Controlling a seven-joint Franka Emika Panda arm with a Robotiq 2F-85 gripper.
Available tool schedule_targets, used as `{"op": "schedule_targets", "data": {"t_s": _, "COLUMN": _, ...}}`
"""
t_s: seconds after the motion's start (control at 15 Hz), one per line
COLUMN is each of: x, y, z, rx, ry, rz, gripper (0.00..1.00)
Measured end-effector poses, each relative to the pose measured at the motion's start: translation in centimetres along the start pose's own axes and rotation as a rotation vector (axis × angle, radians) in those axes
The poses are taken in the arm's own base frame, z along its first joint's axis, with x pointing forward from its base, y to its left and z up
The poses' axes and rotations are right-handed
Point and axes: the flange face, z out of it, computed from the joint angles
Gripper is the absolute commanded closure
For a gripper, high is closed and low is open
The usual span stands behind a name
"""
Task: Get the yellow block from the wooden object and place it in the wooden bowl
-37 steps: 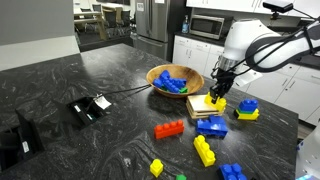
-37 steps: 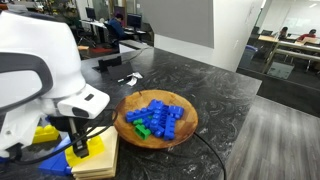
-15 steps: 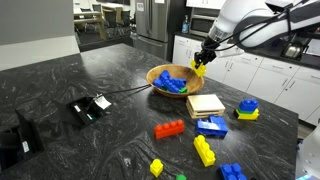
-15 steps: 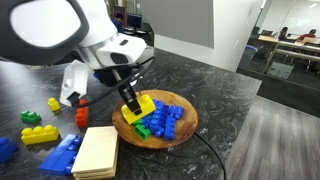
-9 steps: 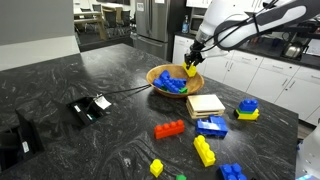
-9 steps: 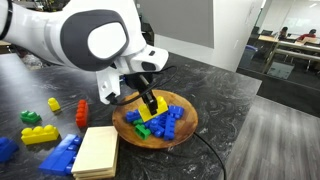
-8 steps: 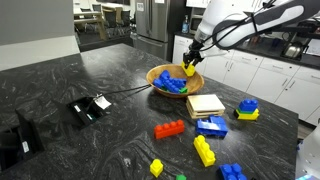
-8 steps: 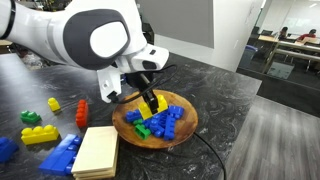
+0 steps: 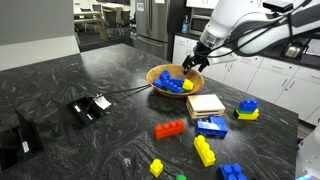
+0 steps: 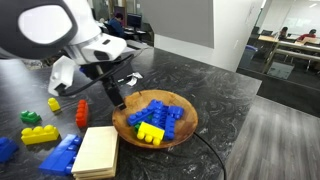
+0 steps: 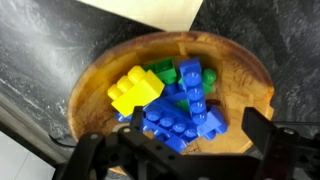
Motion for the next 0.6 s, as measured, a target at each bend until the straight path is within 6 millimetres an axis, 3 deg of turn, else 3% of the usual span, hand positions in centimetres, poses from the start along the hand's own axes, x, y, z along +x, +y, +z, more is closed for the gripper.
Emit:
{"op": "schedule_targets", "data": {"t_s": 0.13, "x": -4.1, "y": -0.6, "z": -0.9, "rx": 0.038, "ry": -0.030, "rz": 0.016, "gripper": 0.00}}
{"op": "schedule_targets", "data": {"t_s": 0.27, "x": -6.5, "y": -0.6, "z": -1.7, "rx": 0.075, "ry": -0.049, "rz": 0.026, "gripper": 0.00}}
{"op": "schedule_targets", "data": {"t_s": 0.6, "x": -6.3, "y": -0.1, "z": -1.7, "rx": 0.085, "ry": -0.043, "rz": 0.036, "gripper": 0.00}}
